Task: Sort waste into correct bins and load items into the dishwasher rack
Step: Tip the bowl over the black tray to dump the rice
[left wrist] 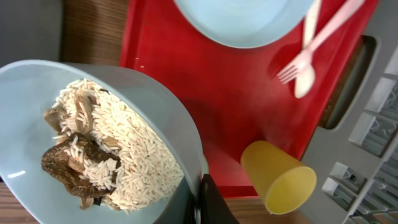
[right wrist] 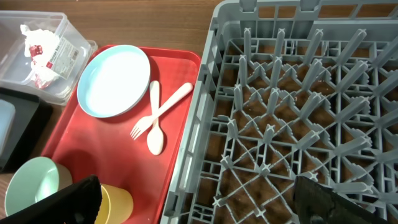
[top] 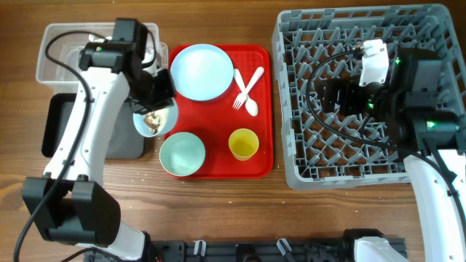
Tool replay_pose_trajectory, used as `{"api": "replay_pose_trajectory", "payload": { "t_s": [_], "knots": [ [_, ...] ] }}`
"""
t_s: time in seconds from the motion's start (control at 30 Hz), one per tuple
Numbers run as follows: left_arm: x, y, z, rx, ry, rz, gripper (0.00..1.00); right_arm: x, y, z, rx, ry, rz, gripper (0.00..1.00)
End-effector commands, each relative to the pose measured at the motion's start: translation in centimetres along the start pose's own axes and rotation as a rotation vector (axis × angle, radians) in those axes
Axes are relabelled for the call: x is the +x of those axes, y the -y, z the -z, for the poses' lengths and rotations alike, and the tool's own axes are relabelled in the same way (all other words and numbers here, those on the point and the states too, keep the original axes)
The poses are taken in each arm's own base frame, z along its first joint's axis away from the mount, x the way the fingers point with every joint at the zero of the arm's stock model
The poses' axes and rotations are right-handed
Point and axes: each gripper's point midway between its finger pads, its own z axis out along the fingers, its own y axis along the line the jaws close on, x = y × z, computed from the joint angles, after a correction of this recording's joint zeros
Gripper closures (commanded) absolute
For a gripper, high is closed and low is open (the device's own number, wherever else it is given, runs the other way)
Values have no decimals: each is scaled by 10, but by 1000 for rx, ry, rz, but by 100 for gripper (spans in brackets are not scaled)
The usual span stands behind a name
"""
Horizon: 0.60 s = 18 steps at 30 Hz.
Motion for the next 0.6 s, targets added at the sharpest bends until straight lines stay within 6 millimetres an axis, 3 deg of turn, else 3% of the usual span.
{"api": "replay_pose_trajectory", "payload": {
  "t_s": [0.0, 0.33, 0.57],
  "knots": [
    [-8, -8, 6, 125, 10, -4, 96, -9, 2, 4, 12, 23, -11, 0],
    [-20, -60, 5, 420, 40, 86, 96, -9, 2, 4, 12, 22, -11, 0],
    [-43, -89, 38, 701, 227, 103, 96, -6, 0, 4, 2, 9, -19, 0]
  ]
}}
